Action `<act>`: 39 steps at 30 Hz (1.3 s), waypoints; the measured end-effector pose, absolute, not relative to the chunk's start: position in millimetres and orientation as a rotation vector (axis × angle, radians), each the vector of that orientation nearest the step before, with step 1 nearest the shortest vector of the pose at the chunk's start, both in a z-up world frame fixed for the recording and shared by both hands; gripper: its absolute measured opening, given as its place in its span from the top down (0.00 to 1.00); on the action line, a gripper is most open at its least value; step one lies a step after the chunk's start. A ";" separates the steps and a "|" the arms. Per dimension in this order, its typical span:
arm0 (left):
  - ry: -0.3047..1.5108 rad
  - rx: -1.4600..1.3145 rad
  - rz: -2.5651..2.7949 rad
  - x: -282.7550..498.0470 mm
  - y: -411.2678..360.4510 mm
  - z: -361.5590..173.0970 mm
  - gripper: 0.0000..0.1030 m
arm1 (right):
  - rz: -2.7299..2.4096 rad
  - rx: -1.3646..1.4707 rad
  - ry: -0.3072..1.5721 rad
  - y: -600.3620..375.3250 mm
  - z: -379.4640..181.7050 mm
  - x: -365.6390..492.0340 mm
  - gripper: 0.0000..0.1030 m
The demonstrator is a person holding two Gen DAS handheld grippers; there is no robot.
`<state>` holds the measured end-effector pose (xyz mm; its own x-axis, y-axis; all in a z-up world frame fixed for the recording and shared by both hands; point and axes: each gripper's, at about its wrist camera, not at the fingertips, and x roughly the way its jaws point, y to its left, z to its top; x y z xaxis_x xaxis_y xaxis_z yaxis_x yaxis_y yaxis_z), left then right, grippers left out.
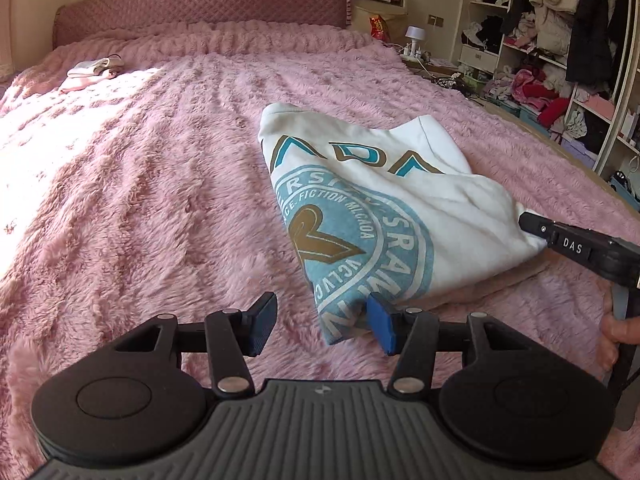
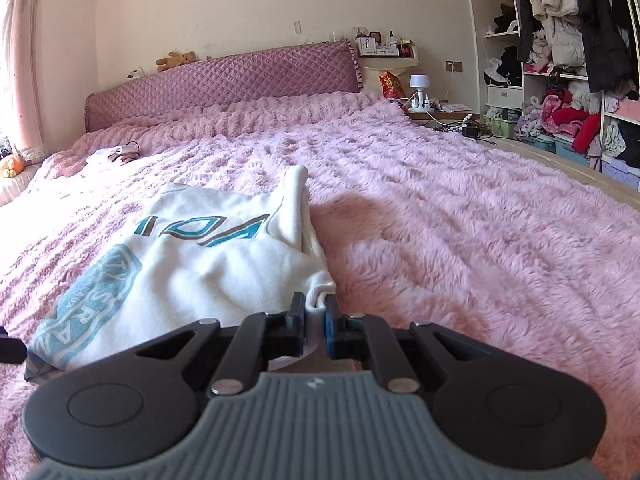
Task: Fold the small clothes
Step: 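Open and withdraw the left gripper while the right gripper keeps holding the fabric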
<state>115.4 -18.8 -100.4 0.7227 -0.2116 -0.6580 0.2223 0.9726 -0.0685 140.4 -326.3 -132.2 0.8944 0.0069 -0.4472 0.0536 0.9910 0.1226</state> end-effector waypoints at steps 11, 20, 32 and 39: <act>0.645 0.355 -0.195 107.0 -77.1 -126.2 0.41 | 0.002 0.227 0.384 -326.3 -91.4 154.4 0.98; 0.558 0.423 -0.132 99.8 -92.9 -132.9 0.37 | 0.003 0.278 0.399 -338.1 -93.0 156.3 0.98; 0.559 0.364 -0.082 112.9 -89.7 -129.9 0.34 | -0.007 0.276 0.392 -336.4 -94.0 154.5 0.98; 0.507 0.270 -0.006 88.0 -56.3 -119.2 0.37 | -0.020 0.295 0.397 -340.2 -97.2 150.5 0.98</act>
<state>88.0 -56.3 -119.2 0.8749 0.0610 -0.4804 0.0722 0.9645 0.2541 150.5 -340.2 -97.2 0.9226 0.0381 -0.3838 0.0768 0.9571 0.2794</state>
